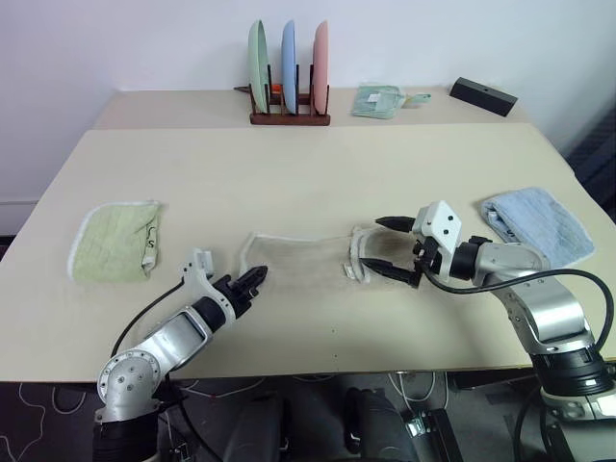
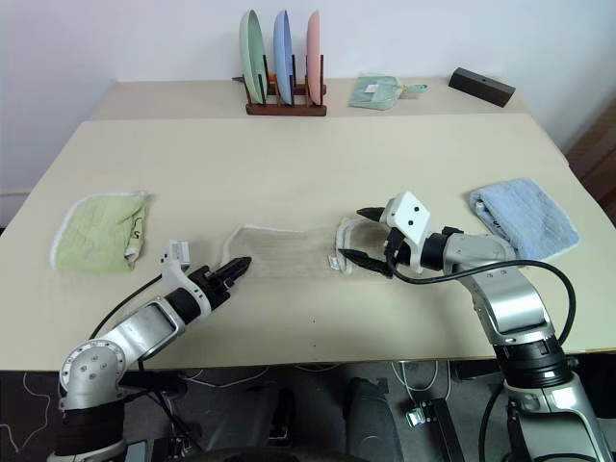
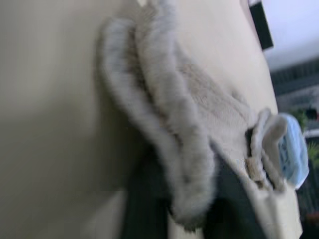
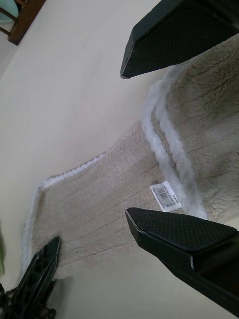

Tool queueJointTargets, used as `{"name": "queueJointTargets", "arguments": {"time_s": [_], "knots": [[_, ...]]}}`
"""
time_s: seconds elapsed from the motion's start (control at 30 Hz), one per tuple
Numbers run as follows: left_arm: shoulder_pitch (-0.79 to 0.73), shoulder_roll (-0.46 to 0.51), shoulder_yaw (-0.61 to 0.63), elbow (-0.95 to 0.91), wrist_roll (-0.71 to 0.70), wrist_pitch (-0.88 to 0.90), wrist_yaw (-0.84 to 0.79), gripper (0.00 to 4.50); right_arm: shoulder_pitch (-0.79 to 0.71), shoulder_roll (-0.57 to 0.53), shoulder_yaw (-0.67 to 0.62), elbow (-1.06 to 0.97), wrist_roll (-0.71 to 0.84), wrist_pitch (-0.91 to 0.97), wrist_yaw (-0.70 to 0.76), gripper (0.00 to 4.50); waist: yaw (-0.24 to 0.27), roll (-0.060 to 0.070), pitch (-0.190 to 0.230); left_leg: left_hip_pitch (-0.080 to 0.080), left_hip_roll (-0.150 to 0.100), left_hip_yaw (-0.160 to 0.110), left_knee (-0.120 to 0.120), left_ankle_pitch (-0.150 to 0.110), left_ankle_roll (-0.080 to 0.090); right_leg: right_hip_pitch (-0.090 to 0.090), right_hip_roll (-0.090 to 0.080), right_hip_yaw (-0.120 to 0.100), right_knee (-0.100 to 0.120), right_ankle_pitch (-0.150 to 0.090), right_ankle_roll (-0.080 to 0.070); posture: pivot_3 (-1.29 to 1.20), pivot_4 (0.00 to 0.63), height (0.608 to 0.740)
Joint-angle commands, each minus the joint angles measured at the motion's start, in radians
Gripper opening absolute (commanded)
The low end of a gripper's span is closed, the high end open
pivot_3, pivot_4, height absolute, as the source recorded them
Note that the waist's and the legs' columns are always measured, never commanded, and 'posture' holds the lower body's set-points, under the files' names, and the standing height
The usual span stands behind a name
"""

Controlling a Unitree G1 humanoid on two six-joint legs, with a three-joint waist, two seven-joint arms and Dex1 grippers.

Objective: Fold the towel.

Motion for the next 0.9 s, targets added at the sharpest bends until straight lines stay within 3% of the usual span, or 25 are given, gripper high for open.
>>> {"name": "queueJointTargets", "arguments": {"time_s": [0.03, 0.13, 0.33, 0.47, 0.63, 0.9], "knots": [[-0.017, 0.017, 0.049, -0.023, -0.006, -0.053, -0.031, 0.04, 0.003, -0.008, -0.022, -0.042, 0.0, -0.01, -0.01, 4.24, 0.0, 0.0, 0.0, 0.0, 0.0, 0.0, 0.0, 0.0, 0.0, 0.0, 0.0, 0.0, 0.0, 0.0, 0.0, 0.0, 0.15, 0.737], [-0.025, 0.036, 0.065, -0.046, 0.01, -0.088, -0.075, 0.04, 0.01, -0.016, -0.028, -0.037, -0.007, -0.012, -0.014, 4.24, 0.0, 0.0, 0.0, 0.0, 0.0, 0.0, 0.0, 0.0, 0.0, 0.0, 0.0, 0.0, 0.0, 0.0, 0.0, 0.0, 0.15, 0.737], [-0.05, 0.333, 0.175, -0.081, 0.087, -0.125, -0.38, 0.04, 0.011, -0.065, -0.08, 0.087, -0.038, -0.071, -0.009, 4.24, -0.001, -0.001, 0.001, -0.001, 0.0, 0.001, 0.0, 0.001, -0.001, -0.001, 0.001, 0.0, 0.0, 0.0, -0.001, 0.0, 0.15, 0.737], [-0.105, 0.449, 0.058, -0.09, 0.193, -0.111, -0.545, 0.04, -0.001, -0.061, -0.076, 0.129, -0.048, -0.093, -0.004, 4.24, 0.002, 0.0, 0.001, 0.0, 0.0, 0.003, -0.001, 0.001, -0.001, -0.001, 0.001, 0.0, -0.001, 0.0, 0.0, 0.0, 0.15, 0.737], [-0.327, 0.423, -0.242, -0.083, 0.378, -0.115, -0.681, 0.04, -0.013, -0.046, -0.06, 0.16, -0.065, -0.114, -0.008, 4.24, 0.007, -0.001, 0.001, -0.001, -0.001, 0.003, 0.0, 0.001, -0.002, 0.0, 0.001, 0.0, -0.001, 0.0, 0.0, 0.0, 0.15, 0.737], [-0.578, 0.253, -0.542, 0.091, 0.595, -0.054, -0.753, 0.04, 0.022, -0.045, -0.079, 0.139, -0.071, -0.107, -0.031, 4.24, -0.002, -0.001, 0.001, 0.0, 0.0, 0.004, -0.001, 0.001, -0.002, 0.0, 0.001, 0.001, -0.001, 0.002, 0.004, 0.0, 0.15, 0.737]]}}
